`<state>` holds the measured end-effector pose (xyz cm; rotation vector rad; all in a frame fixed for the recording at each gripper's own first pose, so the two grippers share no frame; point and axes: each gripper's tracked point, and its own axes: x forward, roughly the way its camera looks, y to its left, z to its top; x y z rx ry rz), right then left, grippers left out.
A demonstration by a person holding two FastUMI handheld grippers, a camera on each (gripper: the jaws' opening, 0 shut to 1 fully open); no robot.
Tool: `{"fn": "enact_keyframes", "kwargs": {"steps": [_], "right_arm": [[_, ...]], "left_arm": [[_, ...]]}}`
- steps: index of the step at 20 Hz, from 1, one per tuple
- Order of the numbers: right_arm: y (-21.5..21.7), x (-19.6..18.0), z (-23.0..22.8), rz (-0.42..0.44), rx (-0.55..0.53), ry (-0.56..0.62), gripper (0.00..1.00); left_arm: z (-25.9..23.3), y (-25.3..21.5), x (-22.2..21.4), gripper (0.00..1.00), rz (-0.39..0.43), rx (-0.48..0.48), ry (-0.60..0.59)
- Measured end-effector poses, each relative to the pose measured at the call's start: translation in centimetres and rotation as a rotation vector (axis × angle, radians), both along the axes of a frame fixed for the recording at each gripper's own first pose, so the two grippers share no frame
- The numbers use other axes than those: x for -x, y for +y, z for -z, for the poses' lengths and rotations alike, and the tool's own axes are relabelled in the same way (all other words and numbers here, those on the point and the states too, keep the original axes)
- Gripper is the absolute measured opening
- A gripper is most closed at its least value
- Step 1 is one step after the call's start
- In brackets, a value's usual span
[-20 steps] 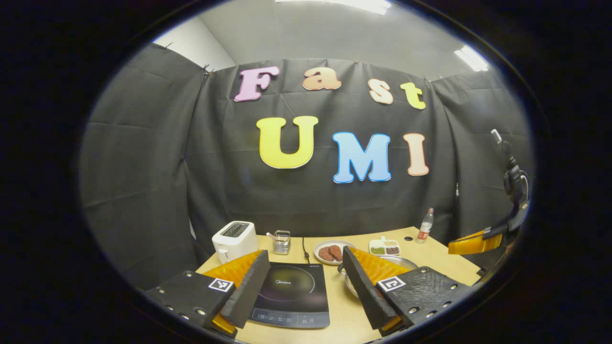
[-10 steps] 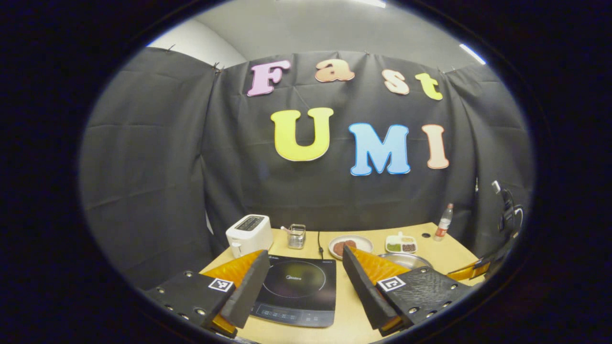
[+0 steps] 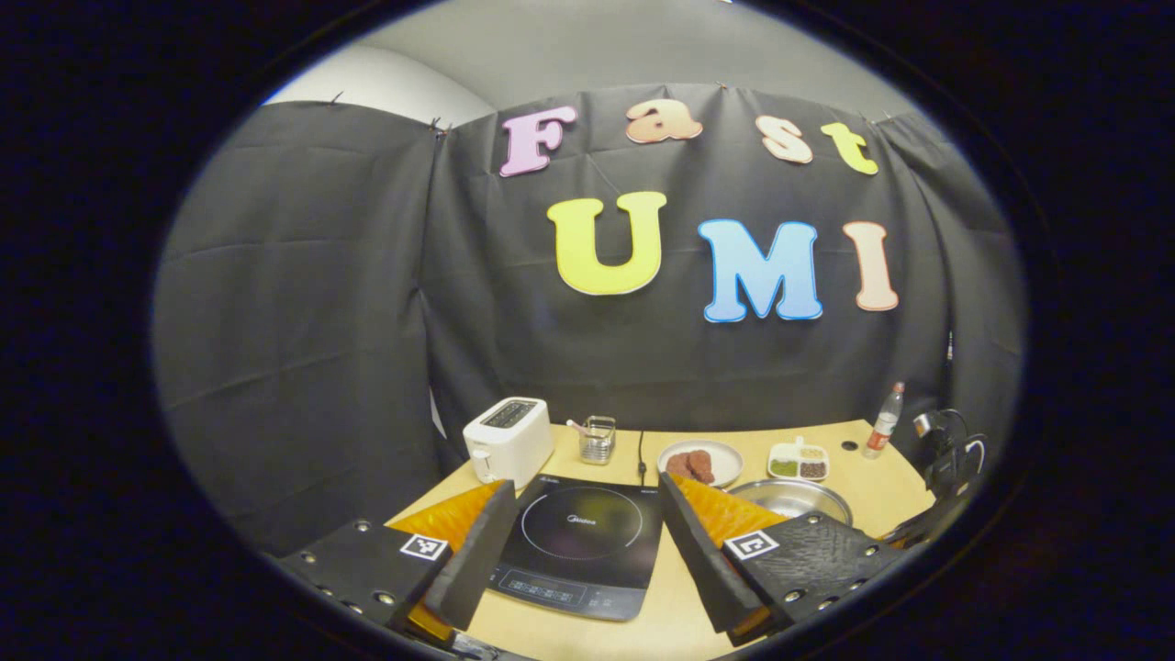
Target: First push the handle of the pot to place it horizontally, then grasp the pot with both hands and set it on the induction cooktop.
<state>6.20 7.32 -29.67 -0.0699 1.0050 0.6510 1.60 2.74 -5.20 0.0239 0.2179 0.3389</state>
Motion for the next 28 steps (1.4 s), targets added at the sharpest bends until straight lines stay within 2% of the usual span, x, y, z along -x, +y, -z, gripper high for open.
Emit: {"fn": "enact_keyframes", "kwargs": {"steps": [5,10,14,19,28], "right_arm": [[-1.1,-0.8,3.2,-0.054,0.077,0.059,0.02],[-1.9,-1.2,4.4,-0.097,0.121,0.059,0.02],[-2.7,-1.8,4.8,-0.085,0.121,0.057,0.02],[-4.5,-3.4,4.7,-0.052,0.131,0.037,0.02],[-8.0,-8.2,4.7,-0.022,0.175,-0.042,0.02]], "left_arm": [[-0.2,-1.5,-0.1,0.93,-0.023,-0.025,0.03],[0.7,-3.3,-0.1,0.93,-0.024,-0.026,0.059],[1.5,-4.2,-0.3,0.93,-0.025,-0.052,0.088],[1.9,-5.6,-0.8,0.93,-0.025,-0.036,0.085],[3.9,-9.3,-0.8,0.93,-0.053,-0.005,0.13]]}}
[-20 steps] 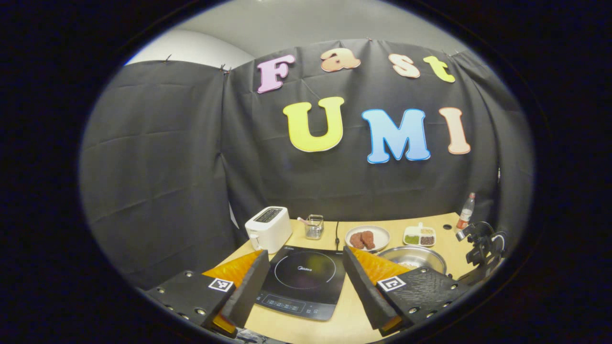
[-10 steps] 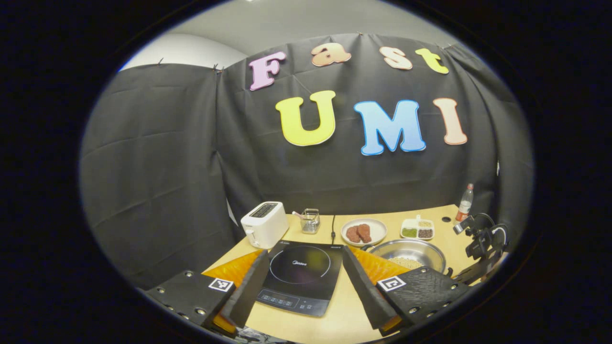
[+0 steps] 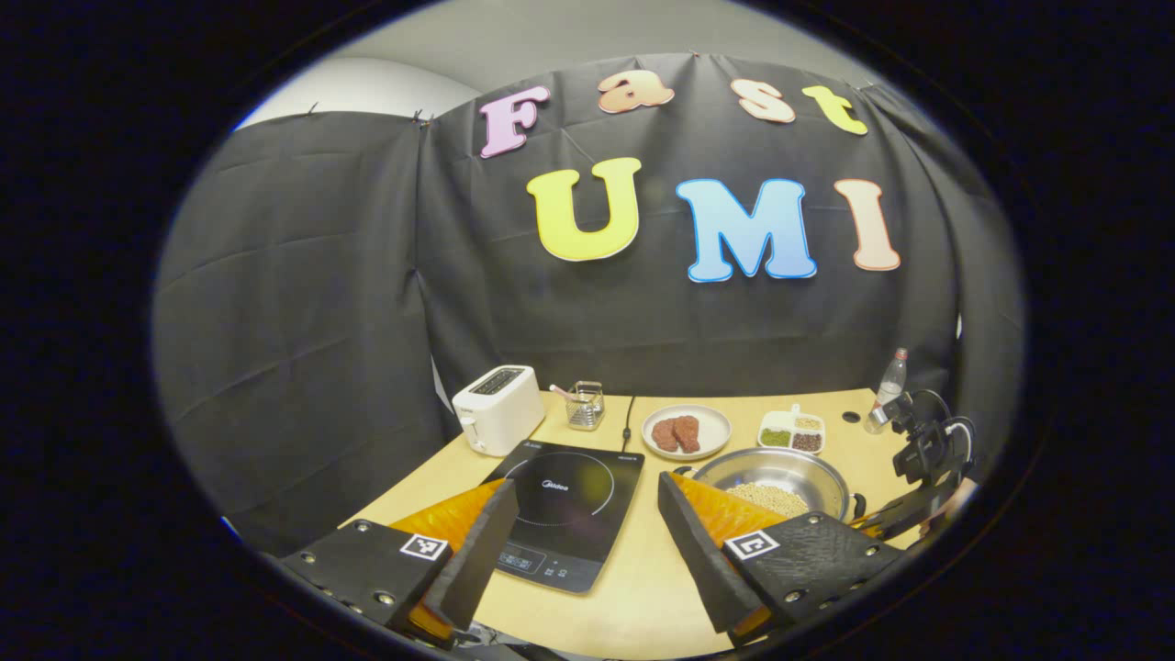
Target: First push the handle of the pot to place it horizontally, then grasp the pot with both hands and set it on the induction cooktop.
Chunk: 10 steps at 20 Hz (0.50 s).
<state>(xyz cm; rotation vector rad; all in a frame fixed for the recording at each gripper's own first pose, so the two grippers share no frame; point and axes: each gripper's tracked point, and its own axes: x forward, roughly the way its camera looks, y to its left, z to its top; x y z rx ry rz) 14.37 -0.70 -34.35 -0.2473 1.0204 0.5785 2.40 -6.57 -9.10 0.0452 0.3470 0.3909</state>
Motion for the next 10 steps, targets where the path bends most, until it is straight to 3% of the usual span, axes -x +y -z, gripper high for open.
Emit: {"fn": "enact_keyframes", "kwargs": {"steps": [10], "right_arm": [[-2.4,-3.5,-0.5,0.153,-0.015,-0.019,0.02]], "left_arm": [[1.3,-0.4,-2.5,0.93,0.055,0.058,0.006]]}}
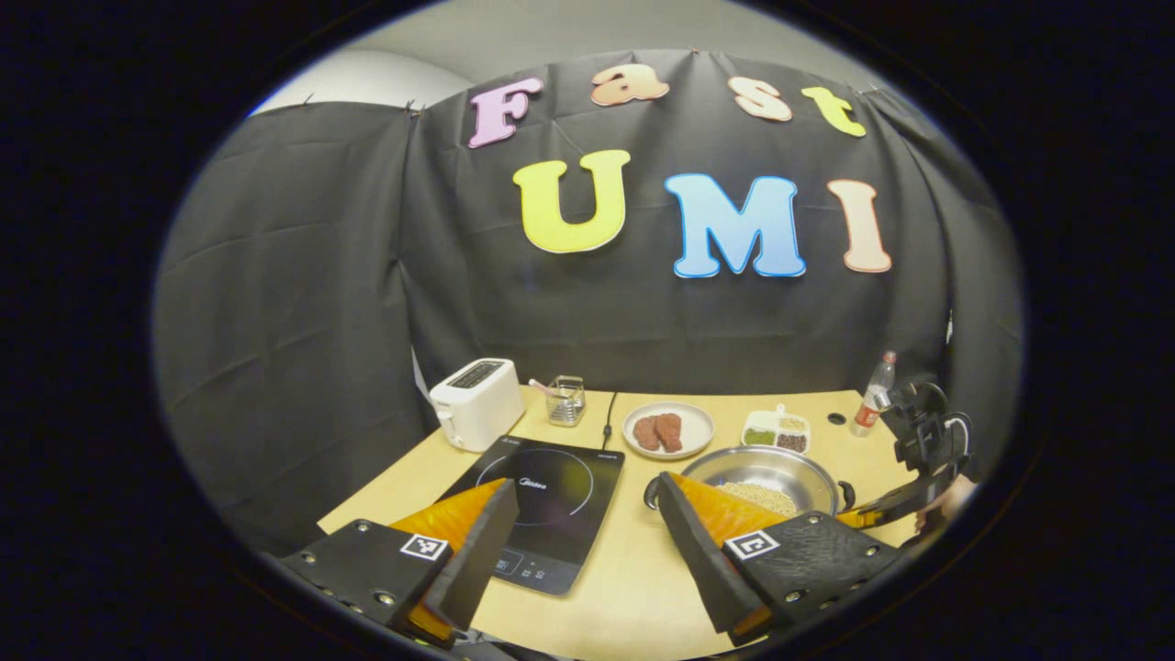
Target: First push the handle of the pot to place it horizontally, then grasp the pot with both hands and set it on the induction cooktop.
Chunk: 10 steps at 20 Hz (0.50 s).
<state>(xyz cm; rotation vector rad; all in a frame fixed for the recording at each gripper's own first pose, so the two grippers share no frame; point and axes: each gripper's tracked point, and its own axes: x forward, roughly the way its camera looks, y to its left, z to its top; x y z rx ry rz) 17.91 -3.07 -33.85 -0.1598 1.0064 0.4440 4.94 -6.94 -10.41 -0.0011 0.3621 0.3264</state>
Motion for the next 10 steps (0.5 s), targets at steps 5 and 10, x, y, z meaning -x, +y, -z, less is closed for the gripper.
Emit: {"fn": "enact_keyframes", "kwargs": {"steps": [5,10], "right_arm": [[-0.5,-0.7,-0.3,0.096,0.037,-0.027,0.02],[-1.6,-1.5,-2.2,0.271,0.061,-0.089,0.34]], "left_arm": [[0.6,2.5,-0.9,0.94,0.075,0.001,0.004],[2.5,6.2,-2.0,0.93,0.147,0.061,0.003]]}}
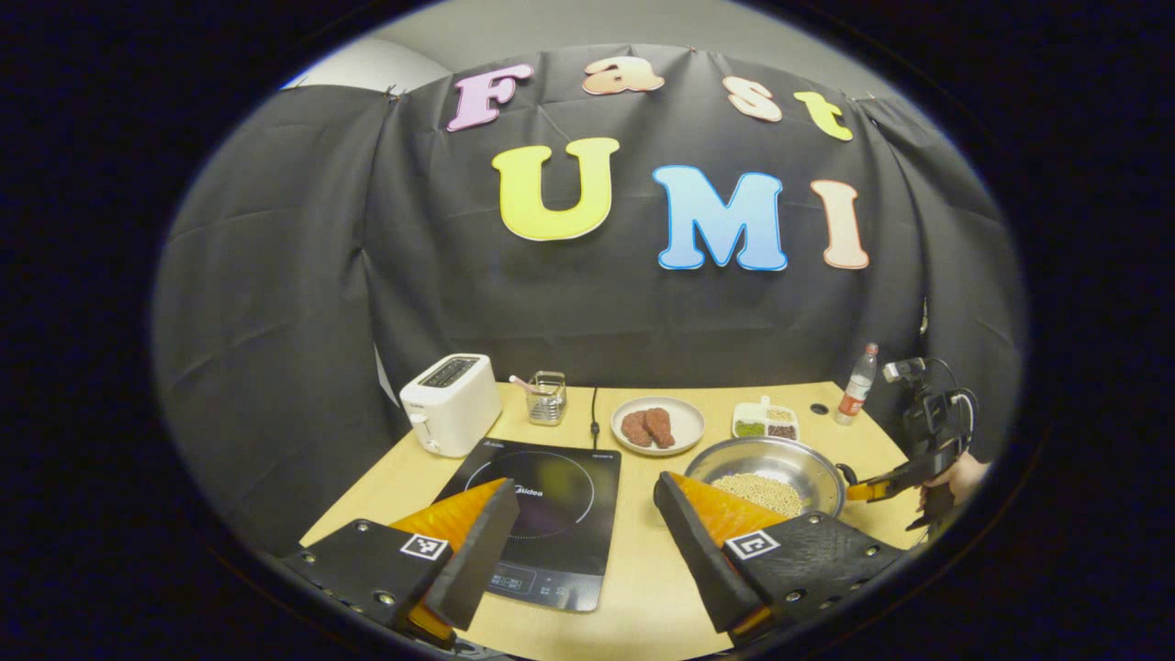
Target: First push the handle of the pot to place it horizontally, then grasp the pot with both hands and set it on the induction cooktop.
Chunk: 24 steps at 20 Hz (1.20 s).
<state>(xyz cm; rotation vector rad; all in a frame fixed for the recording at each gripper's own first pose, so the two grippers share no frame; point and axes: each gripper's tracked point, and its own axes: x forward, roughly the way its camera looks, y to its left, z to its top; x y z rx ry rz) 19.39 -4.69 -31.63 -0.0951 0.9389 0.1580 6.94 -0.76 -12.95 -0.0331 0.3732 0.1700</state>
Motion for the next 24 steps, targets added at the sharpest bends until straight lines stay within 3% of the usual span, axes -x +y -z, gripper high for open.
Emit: {"fn": "enact_keyframes", "kwargs": {"steps": [1,2,5,6,7,8,10,13,20,24], "right_arm": [[-0.1,0.4,-0.5,0.032,-0.006,-0.01,0.34],[0.0,0.7,-1.2,0.061,-0.016,-0.02,0.49],[0.2,1.9,-2.7,0.119,-0.028,-0.055,0.77],[0.2,2.3,-3.5,0.133,-0.034,-0.072,0.9],[0.5,2.6,-4.2,0.147,-0.046,-0.086,0.96],[0.7,2.9,-4.8,0.164,-0.067,-0.097,0.93],[1.3,2.7,-6.2,0.198,-0.111,-0.128,0.98],[2.0,2.0,-8.0,0.201,-0.166,-0.164,0.94],[2.0,-1.7,-6.6,0.159,-0.192,-0.141,0.99],[1.7,-3.4,-4.2,0.119,-0.196,-0.102,0.99]], "left_arm": [[0.6,0.7,-0.2,0.93,0.016,0.013,-0.001],[1.0,1.4,-0.5,0.93,0.034,0.026,-0.001],[3.0,3.2,-1.6,0.94,0.09,0.079,0.007],[3.8,3.9,-2.0,0.93,0.104,0.095,0.013],[4.9,4.3,-2.7,0.93,0.117,0.114,0.025],[6.2,4.6,-3.3,0.94,0.125,0.137,0.049],[7.9,4.7,-4.5,0.94,0.145,0.197,0.073],[9.1,3.0,-6.9,0.93,0.202,0.277,0.097],[11.9,-3.6,-13.6,0.93,0.372,0.303,0.158],[14.9,-7.0,-16.8,0.94,0.42,0.279,0.197]]}}
